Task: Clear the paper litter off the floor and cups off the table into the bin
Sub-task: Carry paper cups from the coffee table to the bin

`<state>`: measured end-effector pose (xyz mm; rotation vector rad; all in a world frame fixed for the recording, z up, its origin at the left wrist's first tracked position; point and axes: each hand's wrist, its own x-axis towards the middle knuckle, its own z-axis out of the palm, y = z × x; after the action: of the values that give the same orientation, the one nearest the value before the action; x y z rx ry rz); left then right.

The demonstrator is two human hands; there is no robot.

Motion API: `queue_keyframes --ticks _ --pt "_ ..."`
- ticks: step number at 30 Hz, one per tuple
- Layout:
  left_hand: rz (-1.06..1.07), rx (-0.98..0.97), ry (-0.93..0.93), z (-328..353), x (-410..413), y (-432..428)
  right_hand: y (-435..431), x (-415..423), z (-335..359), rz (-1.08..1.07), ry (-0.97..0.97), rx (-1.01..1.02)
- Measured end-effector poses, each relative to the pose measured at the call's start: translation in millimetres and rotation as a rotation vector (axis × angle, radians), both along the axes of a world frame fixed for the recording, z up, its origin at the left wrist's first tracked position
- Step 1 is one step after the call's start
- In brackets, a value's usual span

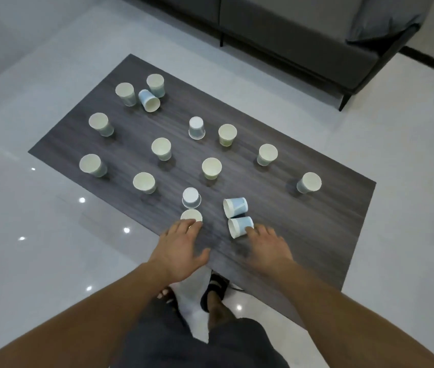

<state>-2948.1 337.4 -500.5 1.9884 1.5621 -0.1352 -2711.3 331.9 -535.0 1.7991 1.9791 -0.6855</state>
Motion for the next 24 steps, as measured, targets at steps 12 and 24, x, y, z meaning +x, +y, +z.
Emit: queue_keyframes --ticks 12,24 --pt "0.123 -0.073 -0.166 -103.7 21.8 28.1 58.8 4.3 -129.3 0.145 -0.072 0.041" --pt "0.186 -0.093 -0.272 -89.4 14.3 50.6 37.7 -12.1 -112.2 -0.201 0.222 0.011"
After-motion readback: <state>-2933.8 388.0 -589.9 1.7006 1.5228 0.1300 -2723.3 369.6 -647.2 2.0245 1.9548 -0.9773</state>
